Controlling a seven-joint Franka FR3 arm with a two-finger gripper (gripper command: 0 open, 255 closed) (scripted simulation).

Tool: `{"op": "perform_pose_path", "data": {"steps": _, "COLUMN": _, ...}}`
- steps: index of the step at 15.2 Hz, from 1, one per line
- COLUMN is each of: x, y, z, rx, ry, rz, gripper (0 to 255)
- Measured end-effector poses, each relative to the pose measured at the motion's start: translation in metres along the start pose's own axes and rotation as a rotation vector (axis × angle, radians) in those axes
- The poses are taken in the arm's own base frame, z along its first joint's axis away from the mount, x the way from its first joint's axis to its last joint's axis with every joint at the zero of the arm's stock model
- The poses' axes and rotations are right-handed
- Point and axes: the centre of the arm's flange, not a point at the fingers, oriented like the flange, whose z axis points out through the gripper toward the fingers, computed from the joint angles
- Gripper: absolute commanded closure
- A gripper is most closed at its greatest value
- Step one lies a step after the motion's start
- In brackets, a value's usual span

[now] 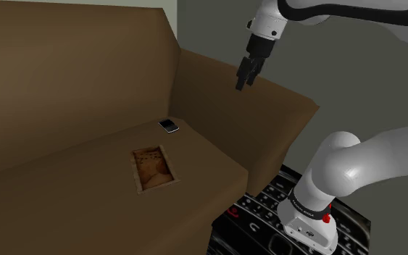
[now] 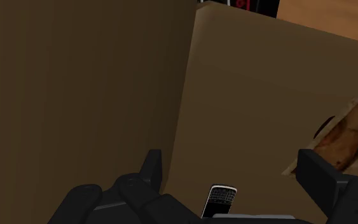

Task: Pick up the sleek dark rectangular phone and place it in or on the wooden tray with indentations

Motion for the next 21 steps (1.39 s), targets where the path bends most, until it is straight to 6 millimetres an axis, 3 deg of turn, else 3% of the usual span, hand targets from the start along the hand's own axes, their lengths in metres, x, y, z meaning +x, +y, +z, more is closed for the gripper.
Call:
{"op": "perform_pose_path", "data": {"steps": 2, "x": 0.004, "y": -0.001, "z": 0.004, "rx": -0.001, "ry": -0.002, "rz": 0.002, "gripper": 0}}
{"op": "perform_pose_path", "data": {"steps": 5, "x": 0.033, "y": -0.006, "z": 0.024, "rx": -0.008, "ry": -0.015, "rz": 0.011, "gripper": 0}}
{"op": "perform_pose_path", "data": {"steps": 21, "x": 0.196, "y": -0.035, "z": 0.17, "rx": -0.051, "ry": -0.087, "rz": 0.068, "gripper": 0}}
